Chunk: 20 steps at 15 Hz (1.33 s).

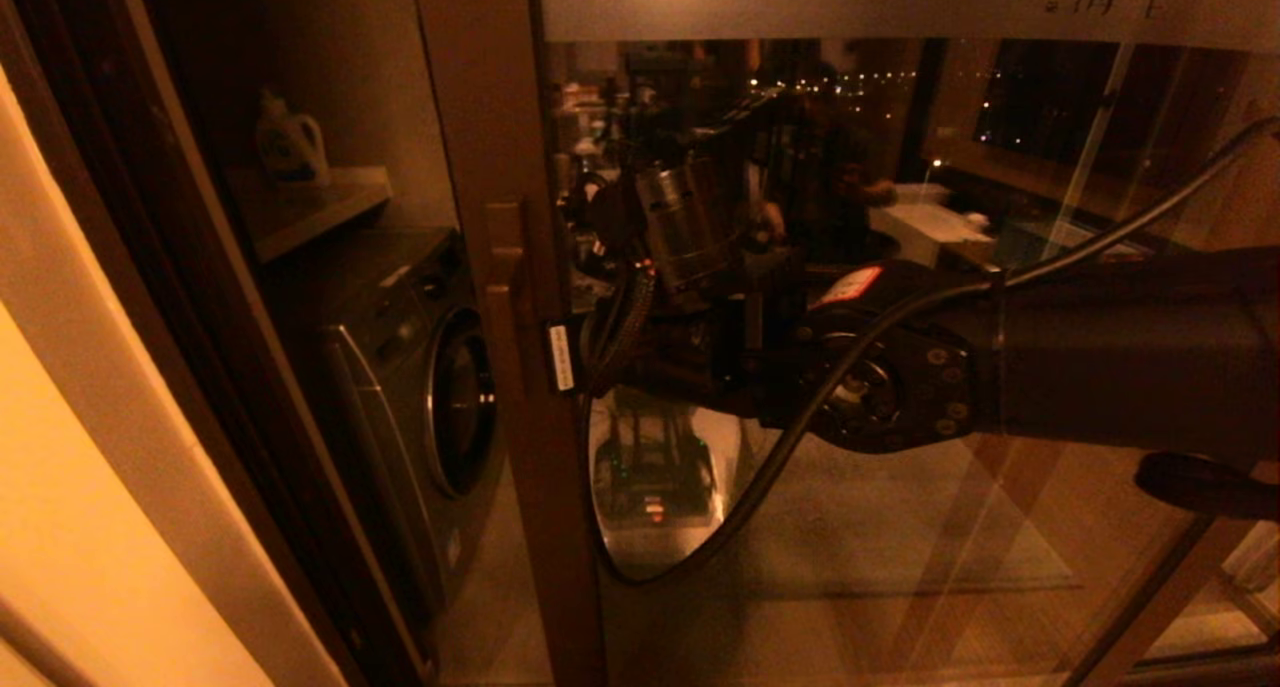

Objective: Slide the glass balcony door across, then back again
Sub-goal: Close the slid door

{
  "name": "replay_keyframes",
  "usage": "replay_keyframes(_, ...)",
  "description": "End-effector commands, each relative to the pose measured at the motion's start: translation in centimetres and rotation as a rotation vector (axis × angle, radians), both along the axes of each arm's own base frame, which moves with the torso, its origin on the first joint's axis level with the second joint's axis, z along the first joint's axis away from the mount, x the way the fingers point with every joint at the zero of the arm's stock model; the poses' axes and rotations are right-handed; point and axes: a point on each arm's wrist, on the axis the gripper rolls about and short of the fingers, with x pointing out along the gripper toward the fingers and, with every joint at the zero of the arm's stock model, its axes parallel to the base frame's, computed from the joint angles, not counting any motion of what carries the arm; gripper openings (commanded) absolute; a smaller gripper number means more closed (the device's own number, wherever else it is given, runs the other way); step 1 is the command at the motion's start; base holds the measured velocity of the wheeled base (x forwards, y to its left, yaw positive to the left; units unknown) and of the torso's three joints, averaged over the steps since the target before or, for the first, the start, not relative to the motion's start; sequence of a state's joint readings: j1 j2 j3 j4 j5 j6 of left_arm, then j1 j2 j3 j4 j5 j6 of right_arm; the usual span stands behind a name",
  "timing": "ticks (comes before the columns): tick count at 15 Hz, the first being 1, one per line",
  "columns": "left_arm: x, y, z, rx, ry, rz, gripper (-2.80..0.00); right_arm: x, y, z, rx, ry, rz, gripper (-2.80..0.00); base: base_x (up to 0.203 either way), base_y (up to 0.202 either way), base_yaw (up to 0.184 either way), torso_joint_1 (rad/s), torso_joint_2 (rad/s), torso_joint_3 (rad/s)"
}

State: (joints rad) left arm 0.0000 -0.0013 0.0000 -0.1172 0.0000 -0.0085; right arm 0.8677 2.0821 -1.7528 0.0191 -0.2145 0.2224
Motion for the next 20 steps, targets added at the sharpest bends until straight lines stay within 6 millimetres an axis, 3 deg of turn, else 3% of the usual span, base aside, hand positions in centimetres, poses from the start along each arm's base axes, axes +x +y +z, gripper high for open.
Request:
replay_keyframes(1, 0.3, 0.0, -1.1, -0.001, 0.040, 0.000, -2.80, -2.0, -2.6, 2.4, 0.026, -0.016, -0.011, -2.80, 0.000, 0.000, 0.000, 0.000, 0.00, 0.000)
replay_keyframes(4, 0.3, 0.0, -1.1, -0.001, 0.041, 0.000, -2.80, -4.4, -6.5, 3.3, 0.018, 0.000, -0.042, -2.80, 0.000, 0.000, 0.000, 0.000, 0.00, 0.000)
replay_keyframes(9, 0.3, 0.0, -1.1, -0.001, 0.040, 0.000, -2.80, -10.6, -14.4, 4.7, 0.018, -0.041, -0.183, -2.80, 0.000, 0.000, 0.000, 0.000, 0.00, 0.000)
replay_keyframes(16, 0.3, 0.0, -1.1, -0.001, 0.040, 0.000, -2.80, -21.5, -29.1, 8.0, 0.079, -0.180, -0.453, -2.80, 0.000, 0.000, 0.000, 0.000, 0.00, 0.000)
replay_keyframes(18, 0.3, 0.0, -1.1, -0.001, 0.040, 0.000, -2.80, -25.4, -32.3, 7.8, 0.055, -0.247, -0.616, -2.80, 0.000, 0.000, 0.000, 0.000, 0.00, 0.000)
replay_keyframes(20, 0.3, 0.0, -1.1, -0.001, 0.040, 0.000, -2.80, -29.6, -34.0, 7.1, -0.012, -0.325, -0.758, -2.80, 0.000, 0.000, 0.000, 0.000, 0.00, 0.000)
